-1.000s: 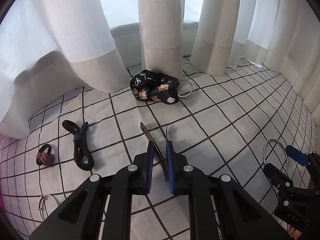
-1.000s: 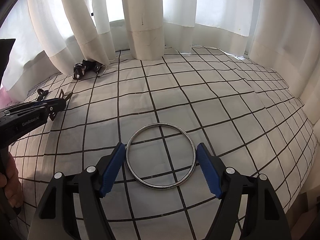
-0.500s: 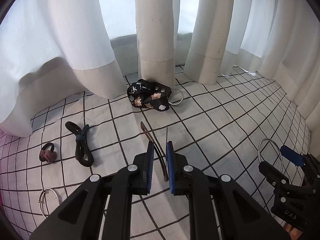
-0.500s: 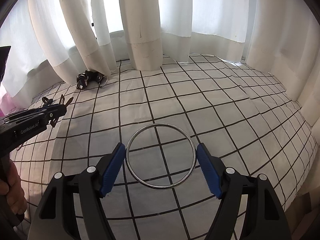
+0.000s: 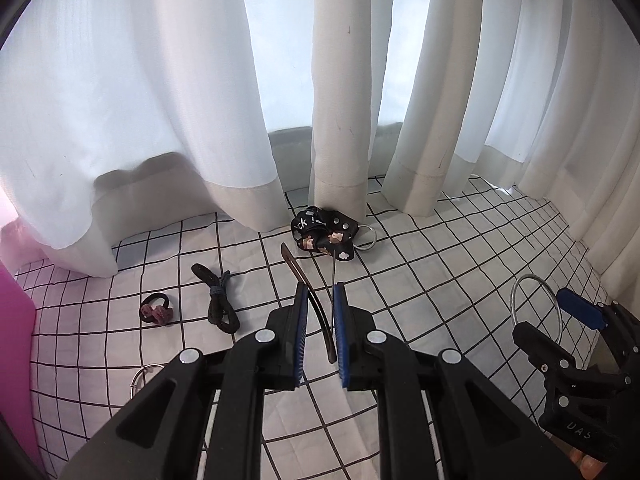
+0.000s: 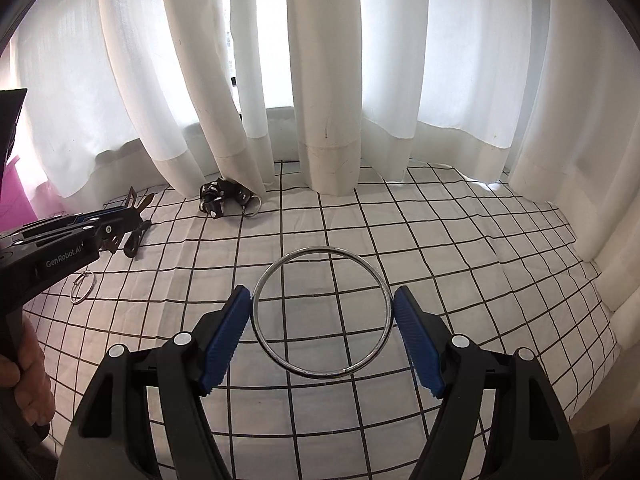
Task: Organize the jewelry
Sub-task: 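Lift the hair pin and bangle off the table with both grippers, then carry the hair pin and bangle over the pink tub with both grippers, then open both grippers to drop the hair pin and bangle into the tub, then withdraw both grippers from the tub back over the table, then move both grippers toward the black scrunchie and hair ties on the table, then grasp the silver bangle with the left gripper while the right grasps the black patterned scrunchie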
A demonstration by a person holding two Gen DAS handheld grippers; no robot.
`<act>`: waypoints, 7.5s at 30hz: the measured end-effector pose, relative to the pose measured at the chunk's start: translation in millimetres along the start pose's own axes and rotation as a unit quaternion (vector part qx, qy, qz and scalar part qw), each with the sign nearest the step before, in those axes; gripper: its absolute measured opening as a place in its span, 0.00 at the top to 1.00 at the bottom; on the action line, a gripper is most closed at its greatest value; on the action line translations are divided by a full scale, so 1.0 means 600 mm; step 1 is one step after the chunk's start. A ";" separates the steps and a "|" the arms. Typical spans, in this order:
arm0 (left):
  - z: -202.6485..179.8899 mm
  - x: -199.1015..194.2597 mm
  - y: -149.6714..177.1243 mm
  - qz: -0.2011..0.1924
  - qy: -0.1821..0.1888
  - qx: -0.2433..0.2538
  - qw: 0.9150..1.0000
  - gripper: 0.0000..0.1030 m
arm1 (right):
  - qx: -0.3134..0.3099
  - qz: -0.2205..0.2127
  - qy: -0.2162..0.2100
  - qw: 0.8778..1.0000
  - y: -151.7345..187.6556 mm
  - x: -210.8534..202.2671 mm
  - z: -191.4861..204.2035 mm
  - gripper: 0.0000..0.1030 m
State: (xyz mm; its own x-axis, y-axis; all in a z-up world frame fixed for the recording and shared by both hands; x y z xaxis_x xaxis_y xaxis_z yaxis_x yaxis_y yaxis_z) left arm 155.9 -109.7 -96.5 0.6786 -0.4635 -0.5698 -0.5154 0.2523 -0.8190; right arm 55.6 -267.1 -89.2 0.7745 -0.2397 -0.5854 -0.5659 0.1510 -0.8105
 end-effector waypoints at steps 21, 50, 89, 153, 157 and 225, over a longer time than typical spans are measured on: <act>0.137 -0.287 -0.053 -0.078 -0.169 -0.100 0.977 0.87 | -0.144 -0.075 -0.202 0.966 -0.169 -0.117 0.195 0.31; 0.515 -0.524 -0.016 -0.112 -0.347 -0.221 0.905 0.87 | -0.233 -0.087 -0.413 0.876 -0.252 -0.140 0.688 0.31; 0.662 -0.452 0.117 0.064 -0.405 -0.420 0.810 0.83 | -0.341 0.179 -0.433 0.815 -0.185 0.055 0.970 0.31; 0.482 -0.554 0.038 -0.050 -0.383 -0.247 0.889 0.06 | -0.160 0.082 -0.383 0.906 -0.176 -0.083 0.645 0.29; 0.440 -0.508 0.010 -0.055 -0.343 -0.199 0.916 0.06 | -0.127 0.084 -0.328 0.932 -0.146 -0.072 0.547 0.29; 0.228 0.009 0.149 0.082 -0.342 -0.271 0.896 0.06 | -0.050 0.124 -0.185 0.974 -0.058 0.350 0.123 0.29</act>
State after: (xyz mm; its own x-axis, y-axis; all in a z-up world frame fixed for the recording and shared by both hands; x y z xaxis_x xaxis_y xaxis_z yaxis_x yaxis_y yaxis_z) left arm 185.3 26.3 -182.0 0.6366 0.2172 -0.7400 -0.6910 -0.2655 -0.6723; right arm 258.8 -251.6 -185.5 0.6488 0.1579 -0.7444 -0.7589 0.0625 -0.6482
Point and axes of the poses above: each gripper's, at about its wrist camera, not at the fingertips, and x roughly the way its jaws point, z to its left, y to its underside, the point moved 2 cm from there along x, roughly the way its jaws point, and after that the axes turned 10 degrees about -z, right-handed, at the moved point
